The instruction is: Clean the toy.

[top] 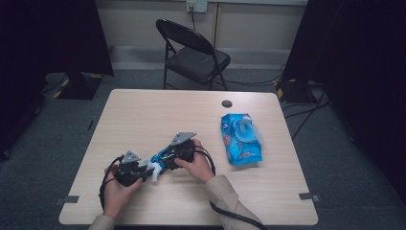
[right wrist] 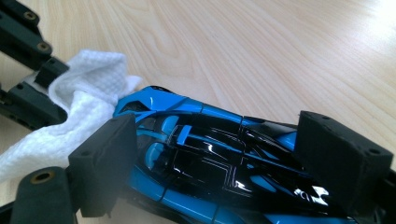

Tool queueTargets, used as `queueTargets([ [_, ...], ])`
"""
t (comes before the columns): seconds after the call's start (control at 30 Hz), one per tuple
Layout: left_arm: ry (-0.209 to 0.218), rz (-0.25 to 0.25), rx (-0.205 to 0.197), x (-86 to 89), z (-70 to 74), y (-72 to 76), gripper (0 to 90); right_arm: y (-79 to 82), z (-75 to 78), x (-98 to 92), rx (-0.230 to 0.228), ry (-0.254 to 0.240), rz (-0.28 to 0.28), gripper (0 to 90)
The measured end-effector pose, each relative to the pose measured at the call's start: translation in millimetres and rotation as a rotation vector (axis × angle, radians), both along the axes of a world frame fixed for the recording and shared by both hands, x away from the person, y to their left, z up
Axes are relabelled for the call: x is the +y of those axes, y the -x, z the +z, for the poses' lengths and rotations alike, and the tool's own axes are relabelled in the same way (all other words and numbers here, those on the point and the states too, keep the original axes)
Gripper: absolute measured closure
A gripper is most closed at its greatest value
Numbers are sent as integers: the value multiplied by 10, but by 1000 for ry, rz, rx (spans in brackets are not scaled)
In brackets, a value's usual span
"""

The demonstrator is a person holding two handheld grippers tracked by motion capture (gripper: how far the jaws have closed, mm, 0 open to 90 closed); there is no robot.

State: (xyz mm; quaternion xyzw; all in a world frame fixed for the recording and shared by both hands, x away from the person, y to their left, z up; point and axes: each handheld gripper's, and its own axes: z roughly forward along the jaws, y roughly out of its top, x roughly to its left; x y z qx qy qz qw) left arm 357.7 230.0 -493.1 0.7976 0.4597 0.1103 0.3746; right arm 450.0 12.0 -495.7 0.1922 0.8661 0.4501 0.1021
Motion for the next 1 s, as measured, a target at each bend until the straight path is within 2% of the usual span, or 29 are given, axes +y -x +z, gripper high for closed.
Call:
queueTargets([
  [0.07,-7,-5,3,1,19,-5,828,0,0,0,0,0,0,133],
  [0.2,34,20,18,112,57,-23,856,1,-1,0,0,-1,0,133],
  [0.4,25,99,30,320,57,-90,859,-1,0,0,1,-1,1,133],
  [0.53,7,147,31,309,24,-219,859,-2,1,1,1,-1,2,133],
  [0.67,-34,139,17,160,16,-305,857,-1,-1,-1,0,-2,2,133],
  [0.7,-49,122,8,133,13,-315,856,-1,-3,-2,-1,-4,1,133],
  [0.77,-42,105,2,84,4,-318,856,1,-6,-3,-2,-6,1,133],
  [0.83,-67,86,-13,52,4,-306,857,0,-8,-5,-3,-7,1,133],
  [1.0,-49,74,-15,65,-3,-283,864,0,-10,-8,-4,-10,1,133],
])
